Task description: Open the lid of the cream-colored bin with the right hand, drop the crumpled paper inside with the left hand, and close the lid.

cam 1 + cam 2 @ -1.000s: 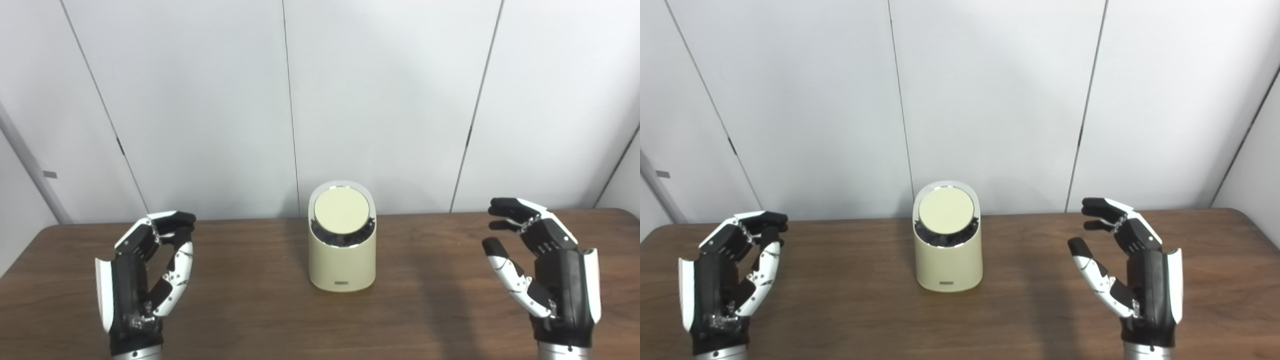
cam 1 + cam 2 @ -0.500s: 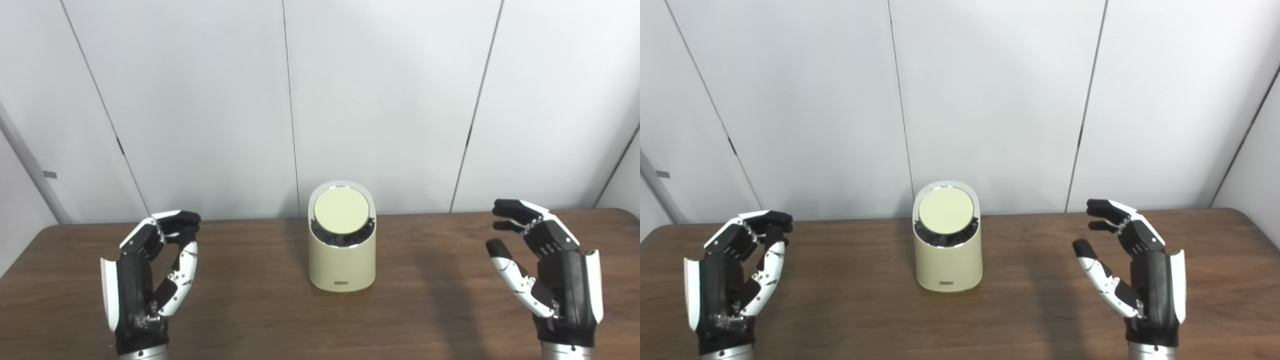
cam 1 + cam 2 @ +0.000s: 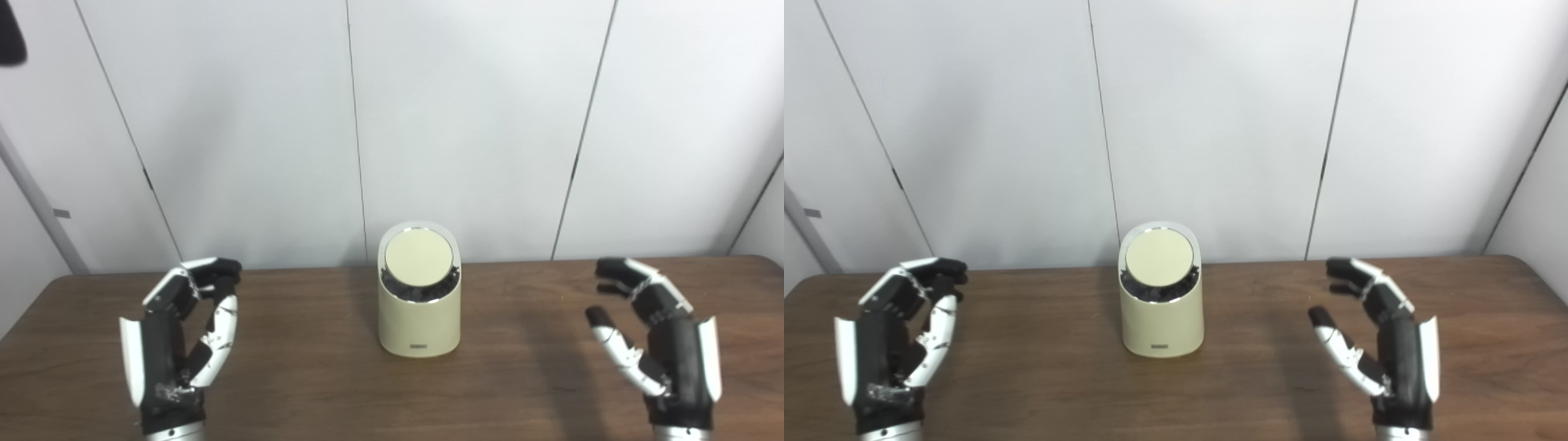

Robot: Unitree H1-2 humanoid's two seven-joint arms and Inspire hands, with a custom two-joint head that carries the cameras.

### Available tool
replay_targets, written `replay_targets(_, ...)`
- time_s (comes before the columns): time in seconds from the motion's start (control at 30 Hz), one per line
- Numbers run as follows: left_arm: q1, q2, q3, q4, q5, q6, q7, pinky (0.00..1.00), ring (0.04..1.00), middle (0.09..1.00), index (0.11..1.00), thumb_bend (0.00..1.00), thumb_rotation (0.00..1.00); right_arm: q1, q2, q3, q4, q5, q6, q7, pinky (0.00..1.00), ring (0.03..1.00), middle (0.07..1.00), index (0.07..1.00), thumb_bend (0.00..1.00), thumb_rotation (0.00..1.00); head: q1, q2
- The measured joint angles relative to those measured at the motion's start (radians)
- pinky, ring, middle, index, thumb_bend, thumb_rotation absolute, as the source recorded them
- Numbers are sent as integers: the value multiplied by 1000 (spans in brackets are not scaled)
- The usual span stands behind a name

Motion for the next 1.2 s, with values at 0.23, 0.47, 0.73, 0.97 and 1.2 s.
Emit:
replay_targets(0.23, 0, 23, 22, 173, -34, -19, 13, 503, 591, 612, 573, 248, 255, 10, 0, -3, 59, -18, 5, -12, 631, 702, 714, 694, 326, 412, -12, 5)
replay_targets(0.47, -6, 37, 25, 241, -50, -44, 20, 517, 605, 621, 588, 265, 252, 4, 5, -2, 78, -17, 41, -21, 628, 691, 704, 687, 341, 452, -14, 8)
replay_targets(0.73, 1, 35, 26, 324, -132, -43, 6, 540, 628, 641, 611, 246, 183, 5, 19, -1, 90, -16, 122, -29, 619, 683, 697, 681, 311, 348, -11, 17)
replay_targets(0.97, -7, 46, 23, 368, -158, -52, -1, 522, 614, 626, 601, 239, 119, -8, 18, 2, 119, -17, 123, -39, 600, 675, 692, 673, 285, 260, -11, 17)
replay_targets(1.2, -38, 66, 16, 417, -197, -68, -39, 544, 641, 650, 618, 250, 175, -21, 15, 11, 140, -25, 175, -42, 618, 694, 706, 686, 284, 254, -12, 17)
